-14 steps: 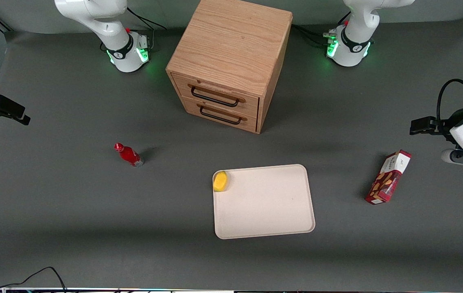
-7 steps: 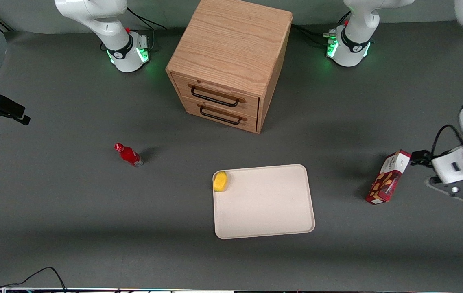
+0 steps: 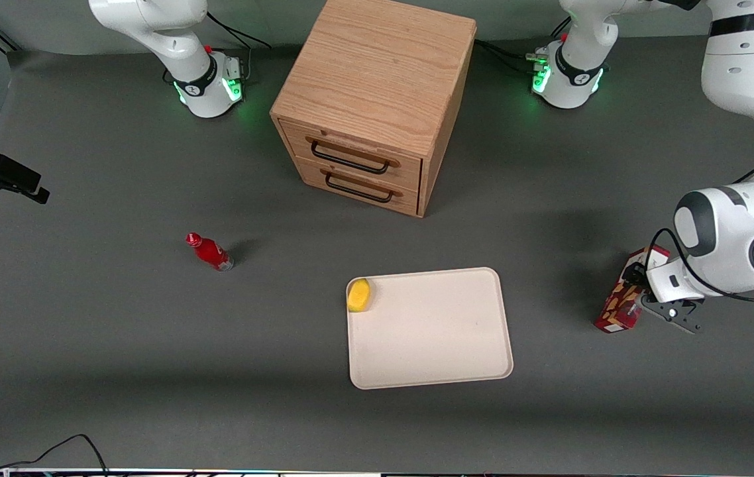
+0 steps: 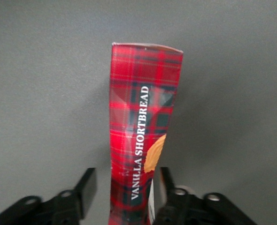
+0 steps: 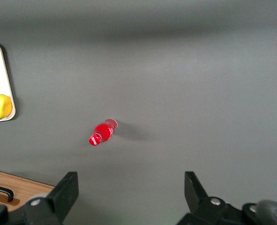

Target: Place red cookie box on tray

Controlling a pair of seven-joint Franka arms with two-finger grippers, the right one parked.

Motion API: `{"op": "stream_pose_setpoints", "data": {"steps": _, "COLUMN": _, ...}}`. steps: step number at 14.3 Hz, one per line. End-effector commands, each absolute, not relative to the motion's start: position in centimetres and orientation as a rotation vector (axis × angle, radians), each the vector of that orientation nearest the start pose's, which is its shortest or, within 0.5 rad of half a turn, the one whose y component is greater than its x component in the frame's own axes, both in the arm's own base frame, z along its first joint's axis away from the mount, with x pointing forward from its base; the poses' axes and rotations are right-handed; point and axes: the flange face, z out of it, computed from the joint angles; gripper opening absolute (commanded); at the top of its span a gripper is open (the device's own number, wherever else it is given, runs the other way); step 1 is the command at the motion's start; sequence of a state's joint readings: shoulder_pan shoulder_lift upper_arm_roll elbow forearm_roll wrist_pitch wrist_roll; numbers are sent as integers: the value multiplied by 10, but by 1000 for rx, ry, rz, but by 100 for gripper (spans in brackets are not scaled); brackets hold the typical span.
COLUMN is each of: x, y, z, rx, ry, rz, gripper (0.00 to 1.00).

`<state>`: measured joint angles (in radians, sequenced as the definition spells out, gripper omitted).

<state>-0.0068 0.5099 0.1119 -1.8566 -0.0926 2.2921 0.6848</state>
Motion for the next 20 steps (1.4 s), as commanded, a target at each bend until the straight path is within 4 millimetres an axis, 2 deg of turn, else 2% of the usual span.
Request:
{"op": "stream_pose_setpoints", "data": {"steps": 1, "x": 631, "y": 60, "z": 261, "rx": -3081, "ry": 843, "rz": 72, "gripper": 0}}
{"op": "stream_pose_setpoints", "data": {"steps": 3, "x": 638, "y": 58, "z": 282, "rx": -3092, "ry": 845, "rz": 97, "gripper": 0}}
{"op": "stream_pose_setpoints", "data": {"steps": 5, "x": 646, "y": 55, "z": 322, "rx": -3119, "ry": 788, "rz": 119, "gripper": 0}}
{"op": "stream_pose_setpoints", "data": {"steps": 8, "x": 660, "y": 34, "z": 424, "rx": -3174, "ry": 602, "rz": 264, "gripper": 0}}
{"op": "stream_pose_setpoints", "data": {"steps": 9, "x": 663, "y": 19, "z": 458, "rx": -3190, "ry": 516, "rz": 276, "gripper": 0}}
{"op": "stream_pose_setpoints", "data": {"steps": 10, "x": 663, "y": -6, "z": 482, "rx": -3210, "ry": 411, "rz": 291, "gripper": 0}}
{"op": "stream_pose_setpoints", "data": {"steps": 11, "x": 661, "y": -37, "z": 495, "rx": -3227, "ry": 267, "rz": 309, "gripper": 0}}
{"op": "stream_pose_setpoints", "data": {"steps": 13, "x": 655, "y": -107, "z": 498, "rx": -3245, "ry": 17, "rz": 321, "gripper": 0}}
{"op": "stream_pose_setpoints", "data": {"steps": 15, "x": 658, "y": -175, "z": 481, "rx": -3249, "ry": -154, "rz": 242, "gripper": 0}}
{"op": "stream_pose_setpoints", "data": {"steps": 16, "x": 661, "y": -200, "z": 456, "rx": -3245, "ry": -196, "rz": 200, "gripper": 0}}
{"op": "stream_pose_setpoints", "data": {"steps": 17, "x": 666, "y": -214, "z": 426, "rx": -3224, "ry": -190, "rz": 159, "gripper": 0}}
{"op": "stream_pose_setpoints", "data": {"steps": 20, "x": 672, "y": -242, "z": 331, "rx": -3208, "ry": -227, "rz": 8, "gripper": 0}}
